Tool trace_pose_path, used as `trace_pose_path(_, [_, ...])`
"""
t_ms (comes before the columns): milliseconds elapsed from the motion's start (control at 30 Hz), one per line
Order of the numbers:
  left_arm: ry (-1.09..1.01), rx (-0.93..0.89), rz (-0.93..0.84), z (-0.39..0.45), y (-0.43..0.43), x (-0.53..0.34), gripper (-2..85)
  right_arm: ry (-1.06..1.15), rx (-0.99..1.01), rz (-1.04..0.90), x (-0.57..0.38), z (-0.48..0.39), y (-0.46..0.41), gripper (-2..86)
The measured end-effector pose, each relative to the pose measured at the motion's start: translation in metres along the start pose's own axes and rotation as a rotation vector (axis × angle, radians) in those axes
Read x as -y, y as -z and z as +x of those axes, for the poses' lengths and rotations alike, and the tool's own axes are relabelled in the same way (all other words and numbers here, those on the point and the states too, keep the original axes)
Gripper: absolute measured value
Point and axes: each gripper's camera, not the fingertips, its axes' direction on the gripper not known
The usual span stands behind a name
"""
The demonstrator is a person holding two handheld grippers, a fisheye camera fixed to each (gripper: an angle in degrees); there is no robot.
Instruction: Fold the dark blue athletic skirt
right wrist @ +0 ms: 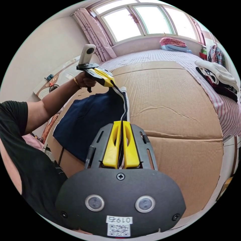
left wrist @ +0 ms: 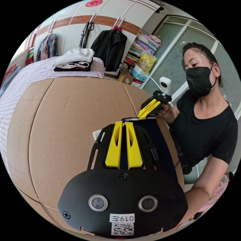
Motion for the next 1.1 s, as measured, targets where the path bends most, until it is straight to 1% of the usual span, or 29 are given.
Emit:
trace_pose_path(100, [-0.049,-0.044,0.000,-0.005,0.002,-0.011,0.9,0.000,-0.005,-0.003,-0.003,0.000,0.001,0.0])
trace_pose_path(367, [0.047,0.084,0.026,-0.063,-0.007,0.001,0.9,-0.042,0.008,0.017,-0.015,0.011,0.009,-0.1])
trace_pose_path(567, [0.157,0.169,-0.136,-0.112,-0.065,0.016,1.1,-0.057,-0.012,-0.018,-0.021,0.017,0.005,0.0])
trace_pose_path(667, [0.158,0.204,-0.168,-0.121,-0.080,0.019,1.1,-0.064,-0.003,-0.018,-0.027,0.022,0.007,0.2])
trace_pose_path(833, [0.173,0.209,-0.166,-0.136,-0.084,0.016,1.1,-0.058,0.015,-0.023,-0.039,0.029,0.013,0.6])
trace_pose_path(900, [0.187,0.204,-0.160,-0.143,-0.087,0.014,1.1,-0.056,0.050,-0.036,-0.050,0.036,0.018,0.9])
trace_pose_path(1067, [0.191,0.210,-0.140,-0.155,-0.089,0.007,0.9,-0.122,0.331,-0.035,-0.105,0.084,0.041,2.8])
trace_pose_path(1100, [0.191,0.211,-0.140,-0.157,-0.090,0.007,0.9,-0.132,0.342,-0.034,-0.111,0.088,0.044,3.1])
